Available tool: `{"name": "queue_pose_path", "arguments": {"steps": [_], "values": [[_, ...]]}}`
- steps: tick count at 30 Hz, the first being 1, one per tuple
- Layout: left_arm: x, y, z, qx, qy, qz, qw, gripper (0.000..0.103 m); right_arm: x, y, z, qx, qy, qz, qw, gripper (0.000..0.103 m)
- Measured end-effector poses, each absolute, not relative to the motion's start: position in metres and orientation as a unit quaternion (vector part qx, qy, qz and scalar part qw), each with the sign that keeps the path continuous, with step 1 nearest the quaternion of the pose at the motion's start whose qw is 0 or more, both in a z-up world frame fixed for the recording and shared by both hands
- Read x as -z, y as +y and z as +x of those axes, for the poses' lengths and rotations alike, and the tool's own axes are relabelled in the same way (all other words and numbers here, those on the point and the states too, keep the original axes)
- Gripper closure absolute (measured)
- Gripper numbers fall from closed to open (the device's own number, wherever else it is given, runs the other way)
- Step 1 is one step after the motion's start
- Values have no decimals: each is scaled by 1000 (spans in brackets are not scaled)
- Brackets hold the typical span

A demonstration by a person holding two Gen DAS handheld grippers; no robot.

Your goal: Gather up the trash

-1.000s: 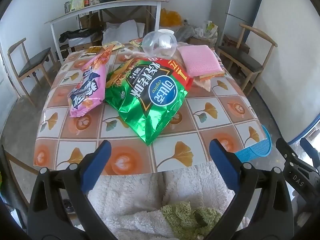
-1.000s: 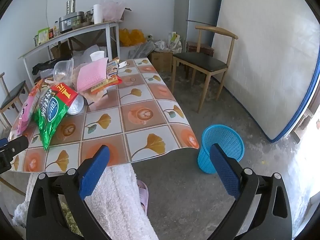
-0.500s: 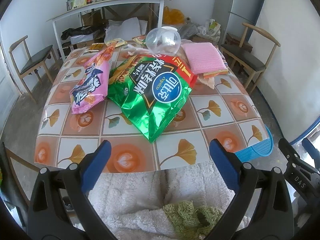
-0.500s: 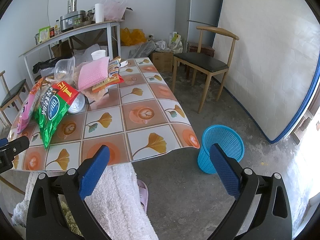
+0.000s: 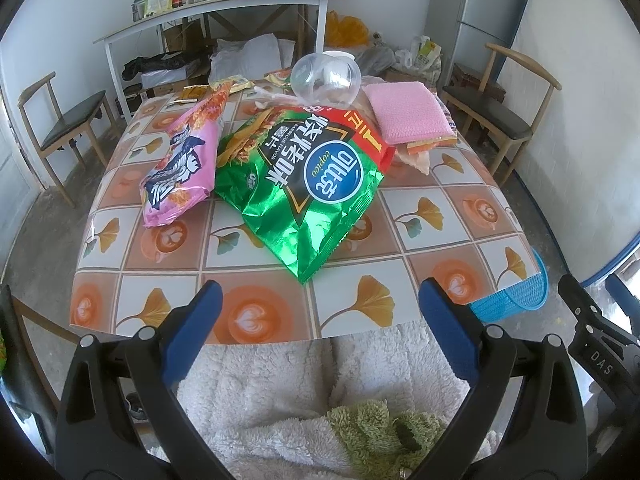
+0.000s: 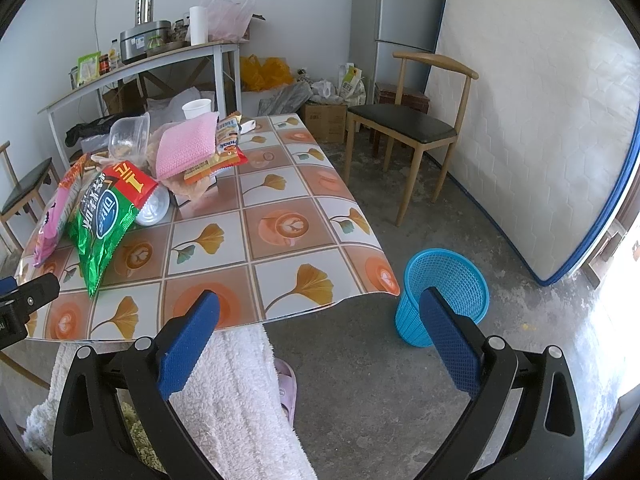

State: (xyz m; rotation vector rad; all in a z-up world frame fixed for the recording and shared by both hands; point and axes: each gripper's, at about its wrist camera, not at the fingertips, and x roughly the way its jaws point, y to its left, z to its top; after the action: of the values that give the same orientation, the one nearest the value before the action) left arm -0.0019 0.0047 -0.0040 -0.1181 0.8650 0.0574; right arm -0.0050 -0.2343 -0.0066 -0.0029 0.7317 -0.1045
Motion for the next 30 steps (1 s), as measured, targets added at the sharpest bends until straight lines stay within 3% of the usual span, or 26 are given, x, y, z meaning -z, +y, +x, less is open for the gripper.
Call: {"name": "queue_pose_path", "arguments": {"steps": [30], "values": [[11,10,1,-16,419,-79,904,8,6,-231,18,38,363,2,931,6]]}}
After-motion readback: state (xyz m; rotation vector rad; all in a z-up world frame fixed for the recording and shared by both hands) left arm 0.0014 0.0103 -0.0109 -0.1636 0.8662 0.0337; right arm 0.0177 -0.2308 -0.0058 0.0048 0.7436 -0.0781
